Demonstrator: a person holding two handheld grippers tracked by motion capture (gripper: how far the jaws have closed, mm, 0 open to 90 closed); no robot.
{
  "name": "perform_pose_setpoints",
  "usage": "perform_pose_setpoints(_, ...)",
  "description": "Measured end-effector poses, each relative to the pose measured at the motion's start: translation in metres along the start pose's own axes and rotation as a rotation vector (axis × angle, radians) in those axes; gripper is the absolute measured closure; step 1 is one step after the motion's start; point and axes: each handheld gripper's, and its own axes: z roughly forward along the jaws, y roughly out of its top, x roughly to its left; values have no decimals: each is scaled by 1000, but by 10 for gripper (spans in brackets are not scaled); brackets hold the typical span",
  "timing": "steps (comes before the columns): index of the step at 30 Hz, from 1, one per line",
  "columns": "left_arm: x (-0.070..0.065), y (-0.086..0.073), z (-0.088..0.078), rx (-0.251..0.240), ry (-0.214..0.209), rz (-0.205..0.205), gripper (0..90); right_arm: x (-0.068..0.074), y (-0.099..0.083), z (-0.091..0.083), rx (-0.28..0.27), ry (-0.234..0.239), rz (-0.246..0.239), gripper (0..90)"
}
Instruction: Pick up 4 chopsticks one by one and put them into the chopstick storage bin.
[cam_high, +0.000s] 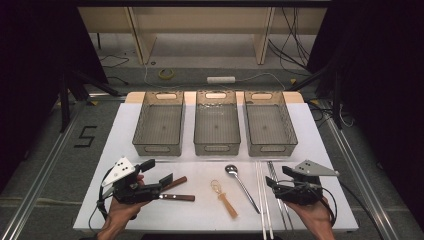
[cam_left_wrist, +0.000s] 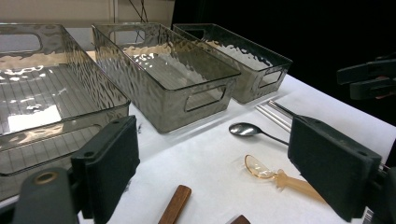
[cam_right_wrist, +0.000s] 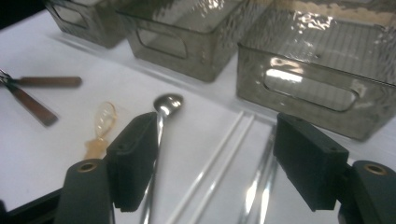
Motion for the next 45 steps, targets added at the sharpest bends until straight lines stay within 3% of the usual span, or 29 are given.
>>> perform_pose_setpoints(5, -1, 0, 0, 3, -3, 4, 157, -3, 12, -1, 72, 28, -29, 339)
perform_pose_setpoints(8, -1, 0, 0, 4, -5, 6, 157, -4, 23, 0, 130, -6, -60, 366)
perform_pose_setpoints(13, -1, 0, -1, 2, -6, 5, 157, -13, 32, 9, 266, -43, -52, 376)
perform_pose_setpoints(16, -2, 0, 0, 3, -6, 8, 157, -18, 32, 14, 338, -46, -44, 408)
perform_pose_setpoints(18, -2, 0, 0, 3, -8, 6, 157, -22, 29, 22, 411, -85, -49, 434)
perform_pose_setpoints(19, -2, 0, 0, 2, -9, 6, 157, -22, 29, 22, 411, -85, -49, 434)
perform_pose_setpoints(25, -2, 0, -1, 0, -8, 8, 157, -27, 19, 41, 558, -68, -45, 519)
perform_pose_setpoints(45, -2, 0, -2, 0, -10, 8, 157, -30, -2, 54, 700, -32, -23, 685)
